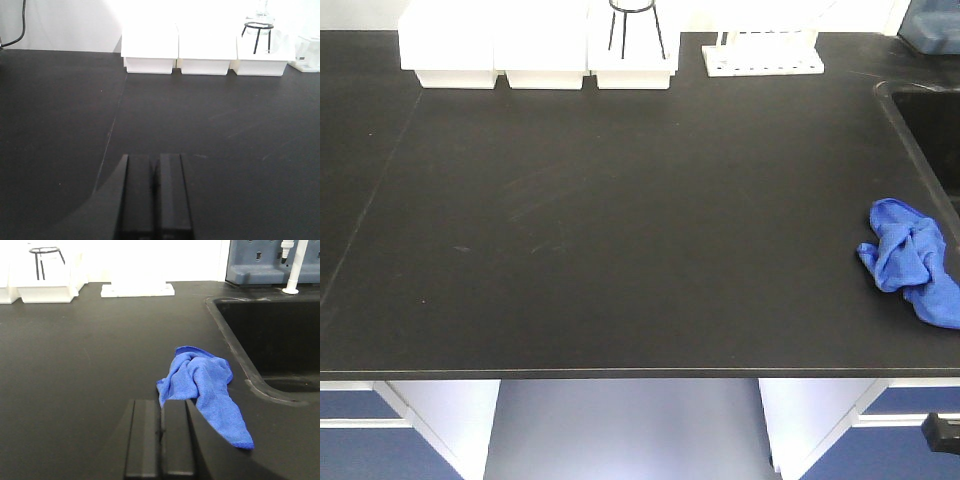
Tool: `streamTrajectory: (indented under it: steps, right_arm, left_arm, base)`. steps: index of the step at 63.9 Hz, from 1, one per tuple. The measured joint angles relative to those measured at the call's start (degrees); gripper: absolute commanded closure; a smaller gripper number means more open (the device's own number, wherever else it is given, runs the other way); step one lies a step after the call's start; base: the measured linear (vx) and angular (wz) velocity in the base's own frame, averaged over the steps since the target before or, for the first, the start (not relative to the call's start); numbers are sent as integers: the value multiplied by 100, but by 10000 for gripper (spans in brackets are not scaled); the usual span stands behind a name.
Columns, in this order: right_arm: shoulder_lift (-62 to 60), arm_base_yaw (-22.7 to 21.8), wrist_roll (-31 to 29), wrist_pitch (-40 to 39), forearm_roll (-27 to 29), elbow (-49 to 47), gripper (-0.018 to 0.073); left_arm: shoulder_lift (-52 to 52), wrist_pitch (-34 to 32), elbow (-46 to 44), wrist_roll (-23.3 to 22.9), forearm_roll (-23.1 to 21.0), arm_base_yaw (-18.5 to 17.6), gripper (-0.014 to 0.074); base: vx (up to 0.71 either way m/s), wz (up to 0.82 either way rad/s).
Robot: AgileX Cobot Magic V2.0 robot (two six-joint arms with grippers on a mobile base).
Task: Wipe right workspace with blue cloth
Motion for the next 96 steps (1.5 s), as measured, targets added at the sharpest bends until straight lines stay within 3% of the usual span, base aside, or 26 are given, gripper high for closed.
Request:
streamTrajectory:
  steps: [54,80,87,96]
  right_arm:
    - [0,0,0,-31,0,0,567]
    - [0,0,7,-2235,24,11,567]
    - [0,0,243,-2760,266,2,565]
    - [77,-111,256,-1557,1070,-743,564]
  left_arm:
    - [0,0,0,0,0,0,602]
    - [0,0,0,0,0,0,602]
    - [0,0,0,0,0,0,602]
    - [0,0,0,0,0,0,602]
  base:
    - [0,0]
    - [0,0]
    - [0,0]
    - [0,0]
